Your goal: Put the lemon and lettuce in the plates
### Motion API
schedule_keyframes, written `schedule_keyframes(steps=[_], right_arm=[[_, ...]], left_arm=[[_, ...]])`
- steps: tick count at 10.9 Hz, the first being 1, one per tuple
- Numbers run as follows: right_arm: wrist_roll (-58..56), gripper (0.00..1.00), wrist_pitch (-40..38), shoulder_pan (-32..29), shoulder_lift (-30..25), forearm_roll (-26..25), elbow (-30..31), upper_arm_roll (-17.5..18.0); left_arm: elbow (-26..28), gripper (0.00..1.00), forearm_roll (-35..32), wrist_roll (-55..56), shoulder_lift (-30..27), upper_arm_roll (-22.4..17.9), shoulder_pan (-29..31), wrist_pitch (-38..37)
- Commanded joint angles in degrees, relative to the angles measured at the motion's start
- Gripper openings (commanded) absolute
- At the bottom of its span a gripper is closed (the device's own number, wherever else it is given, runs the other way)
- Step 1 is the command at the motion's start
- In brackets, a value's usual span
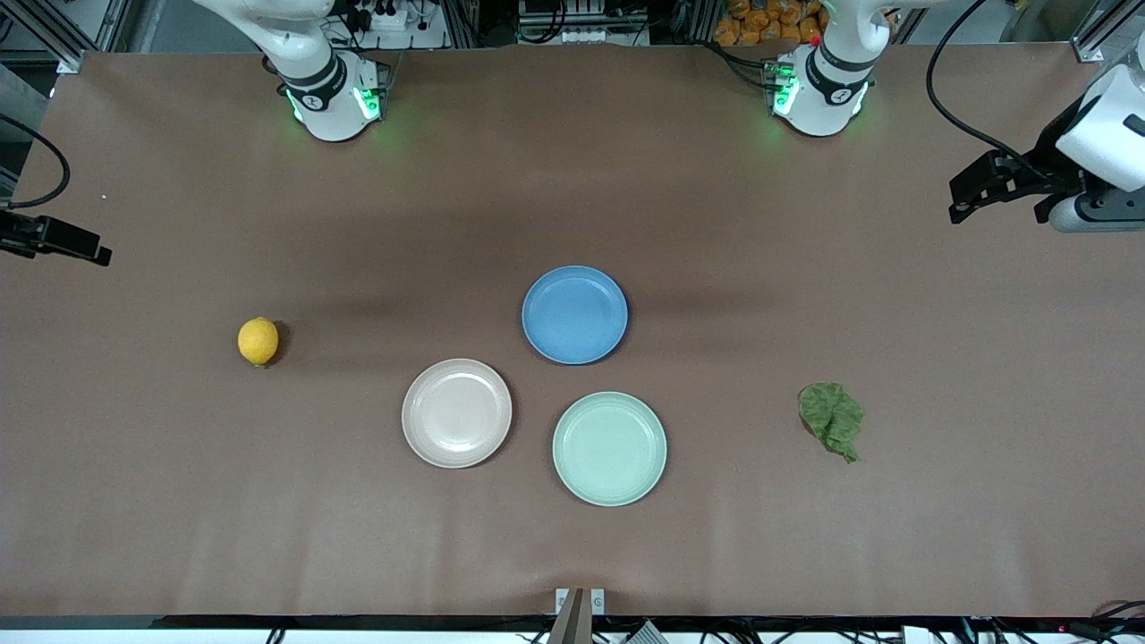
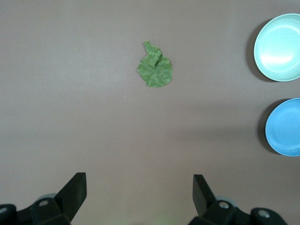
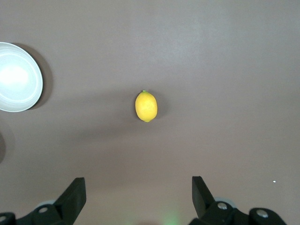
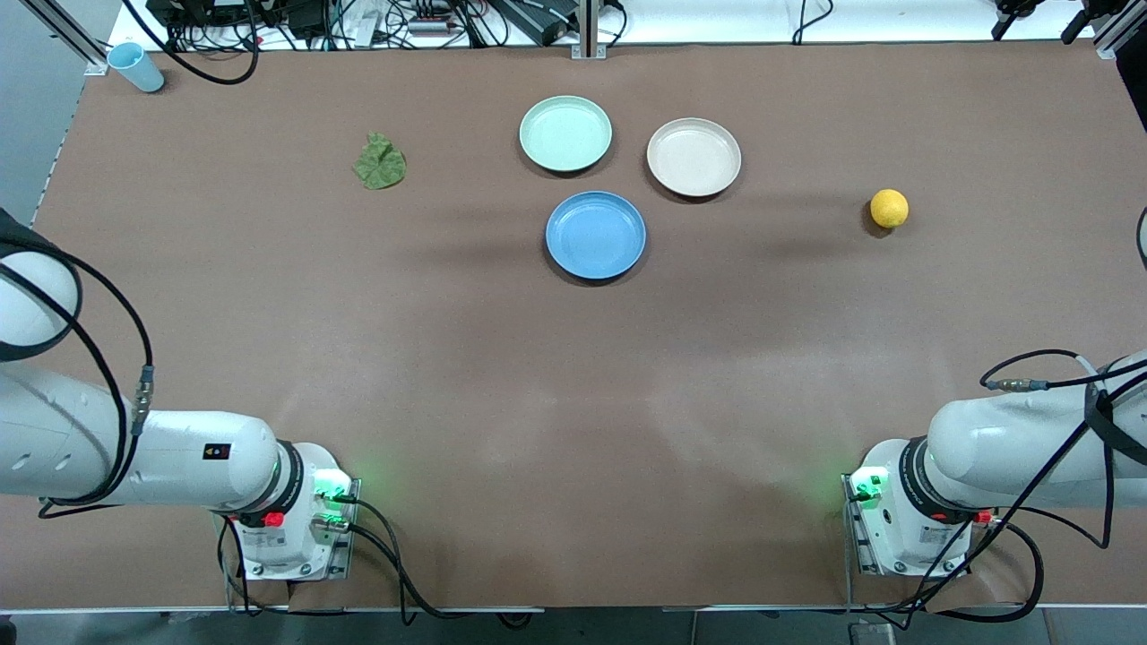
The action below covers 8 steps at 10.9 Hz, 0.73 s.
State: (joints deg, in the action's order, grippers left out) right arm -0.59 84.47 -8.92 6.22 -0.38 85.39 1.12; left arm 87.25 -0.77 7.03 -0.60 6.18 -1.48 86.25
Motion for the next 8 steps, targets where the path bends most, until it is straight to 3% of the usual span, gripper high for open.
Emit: schedule_keyframes(steps=[1, 8], right_arm=[[0.7, 1.0, 0.0, 0.3, -1.4, -0.1, 1.4, -0.2], [0.7, 1.0, 0.0, 0.3, -1.4, -0.1, 1.5, -0.2]], left_arm=[[-0.3, 1.0, -3.4, 1.1, 2.2, 0.5, -0.1, -0.8], [-0.9, 1.0, -5.0, 1.8, 10.6, 0.8, -0.8, 0.8]])
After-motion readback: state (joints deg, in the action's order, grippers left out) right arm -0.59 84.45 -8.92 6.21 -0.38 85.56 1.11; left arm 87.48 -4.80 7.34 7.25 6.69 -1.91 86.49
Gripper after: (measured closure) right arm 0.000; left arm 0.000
